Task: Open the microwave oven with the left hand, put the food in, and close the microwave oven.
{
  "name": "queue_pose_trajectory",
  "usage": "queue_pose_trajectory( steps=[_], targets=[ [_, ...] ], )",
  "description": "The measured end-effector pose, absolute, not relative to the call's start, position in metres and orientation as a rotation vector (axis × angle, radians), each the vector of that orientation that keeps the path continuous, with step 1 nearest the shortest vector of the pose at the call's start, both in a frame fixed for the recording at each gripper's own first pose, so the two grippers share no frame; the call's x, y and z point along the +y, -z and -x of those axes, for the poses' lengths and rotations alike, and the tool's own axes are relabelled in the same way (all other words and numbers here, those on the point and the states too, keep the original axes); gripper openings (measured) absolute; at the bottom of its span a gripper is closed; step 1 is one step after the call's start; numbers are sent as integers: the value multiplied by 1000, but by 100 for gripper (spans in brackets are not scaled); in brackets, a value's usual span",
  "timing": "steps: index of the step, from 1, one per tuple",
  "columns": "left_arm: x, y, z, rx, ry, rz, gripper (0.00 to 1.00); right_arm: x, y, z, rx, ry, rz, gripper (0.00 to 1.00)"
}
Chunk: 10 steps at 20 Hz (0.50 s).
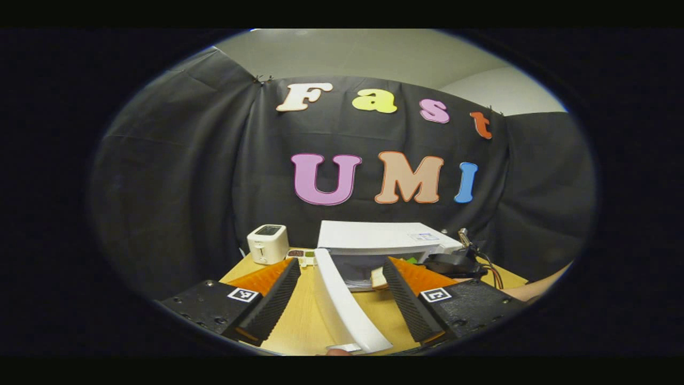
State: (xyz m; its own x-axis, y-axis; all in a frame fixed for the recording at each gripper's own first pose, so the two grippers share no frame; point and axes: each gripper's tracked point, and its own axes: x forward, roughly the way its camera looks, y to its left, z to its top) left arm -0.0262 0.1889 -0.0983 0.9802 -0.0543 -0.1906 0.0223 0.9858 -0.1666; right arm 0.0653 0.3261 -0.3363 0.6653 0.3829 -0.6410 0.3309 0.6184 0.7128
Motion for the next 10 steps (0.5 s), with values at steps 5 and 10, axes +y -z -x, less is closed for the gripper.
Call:
queue_pose_trajectory(
  steps=[5,10],
  targets=[
    [202,109,24,225,4,178,94,360,361,-92,856,52,-1085,34],
    [206,110,24,231,-5,169,94,368,360,-120,725,83,-1111,34]
  ],
)
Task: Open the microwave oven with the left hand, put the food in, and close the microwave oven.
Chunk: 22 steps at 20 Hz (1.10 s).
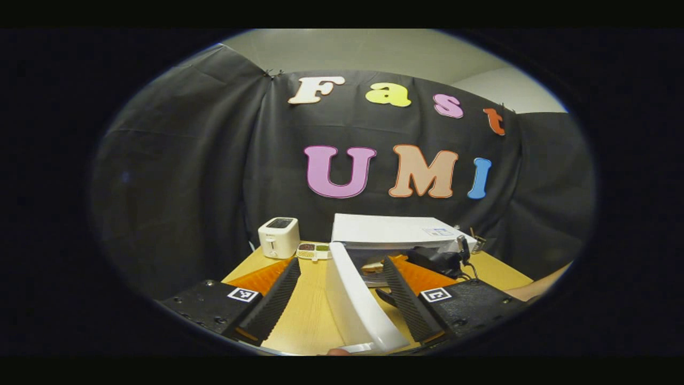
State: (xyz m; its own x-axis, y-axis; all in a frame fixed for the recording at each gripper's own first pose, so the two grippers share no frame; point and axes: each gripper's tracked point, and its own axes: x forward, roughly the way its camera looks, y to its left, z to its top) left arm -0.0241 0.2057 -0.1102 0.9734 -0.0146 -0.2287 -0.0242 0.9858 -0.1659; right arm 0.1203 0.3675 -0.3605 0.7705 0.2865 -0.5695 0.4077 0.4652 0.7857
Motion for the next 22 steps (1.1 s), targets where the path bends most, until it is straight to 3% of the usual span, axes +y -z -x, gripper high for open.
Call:
queue_pose_trajectory(
  steps=[6,7,9,10,11,14,16,17,19,22],
  targets=[
    [202,113,23,247,0,173,91,363,395,-133,731,141,-1056,34],
    [203,115,24,251,-1,169,95,362,403,-132,753,145,-1042,34],
    [204,113,24,245,-8,167,91,364,421,-127,811,152,-1017,38],
    [204,113,24,242,-12,168,91,362,416,-129,800,128,-1007,59],
    [205,114,25,244,-17,168,94,361,416,-130,793,122,-986,70],
    [206,113,26,242,-23,167,91,350,411,-127,787,124,-882,88],
    [205,112,26,236,-24,167,94,349,409,-124,800,107,-837,85],
    [204,111,27,234,-21,168,92,349,406,-121,812,105,-846,86],
    [202,111,30,234,-11,168,91,353,406,-117,842,105,-864,97],
    [199,106,34,226,1,165,91,356,409,-103,930,122,-861,98]
  ],
)
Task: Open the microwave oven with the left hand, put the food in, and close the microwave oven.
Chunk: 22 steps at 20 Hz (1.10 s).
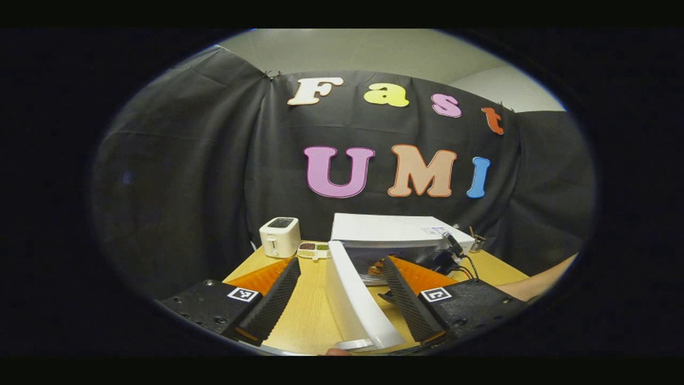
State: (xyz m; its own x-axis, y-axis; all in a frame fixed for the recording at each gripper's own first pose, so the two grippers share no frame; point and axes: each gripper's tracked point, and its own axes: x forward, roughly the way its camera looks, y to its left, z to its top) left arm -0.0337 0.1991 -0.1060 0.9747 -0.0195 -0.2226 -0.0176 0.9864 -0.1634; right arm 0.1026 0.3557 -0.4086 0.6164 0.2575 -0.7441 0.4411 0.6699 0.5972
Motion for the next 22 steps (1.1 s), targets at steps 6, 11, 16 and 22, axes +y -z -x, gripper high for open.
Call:
queue_pose_trajectory(
  steps=[6,11,16,22],
  targets=[
    [198,108,48,226,-1,169,94,355,404,-90,987,101,-849,99],
    [204,108,58,218,-11,165,94,353,394,-81,964,62,-839,99],
    [212,107,68,211,-23,144,94,339,367,-74,879,-6,-795,99],
    [221,121,81,236,-33,152,91,299,327,-70,768,-49,-704,99]
  ],
)
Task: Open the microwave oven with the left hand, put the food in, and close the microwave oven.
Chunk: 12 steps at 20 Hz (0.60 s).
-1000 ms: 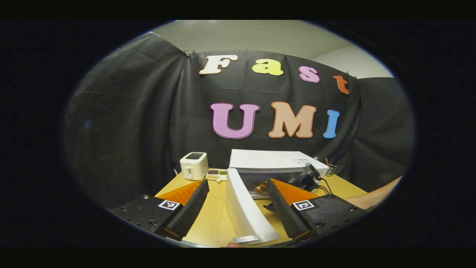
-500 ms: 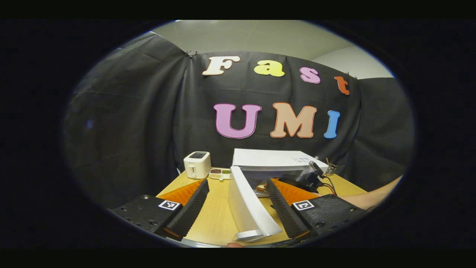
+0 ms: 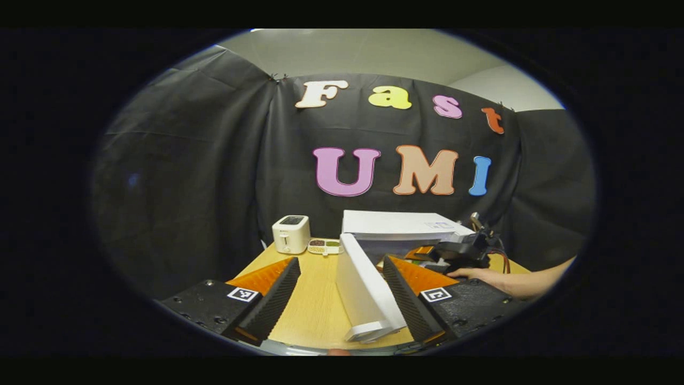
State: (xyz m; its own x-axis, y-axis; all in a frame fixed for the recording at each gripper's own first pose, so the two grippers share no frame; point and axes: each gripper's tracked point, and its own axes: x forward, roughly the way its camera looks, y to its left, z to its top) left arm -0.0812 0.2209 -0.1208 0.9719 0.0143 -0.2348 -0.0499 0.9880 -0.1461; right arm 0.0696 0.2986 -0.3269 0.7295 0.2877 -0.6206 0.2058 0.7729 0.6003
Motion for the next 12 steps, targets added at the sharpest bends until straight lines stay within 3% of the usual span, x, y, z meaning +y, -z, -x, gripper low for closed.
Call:
queue_pose_trajectory(
  steps=[4,5,8,12],
  targets=[
    [234,139,89,271,-52,147,94,267,295,-72,643,-81,-583,99],
    [237,142,92,283,-57,145,93,261,287,-71,618,-101,-540,89],
    [232,149,95,291,-23,125,90,244,260,-70,509,-166,-380,89],
    [229,159,98,299,3,99,65,236,209,-60,351,-237,-218,90]
  ],
)
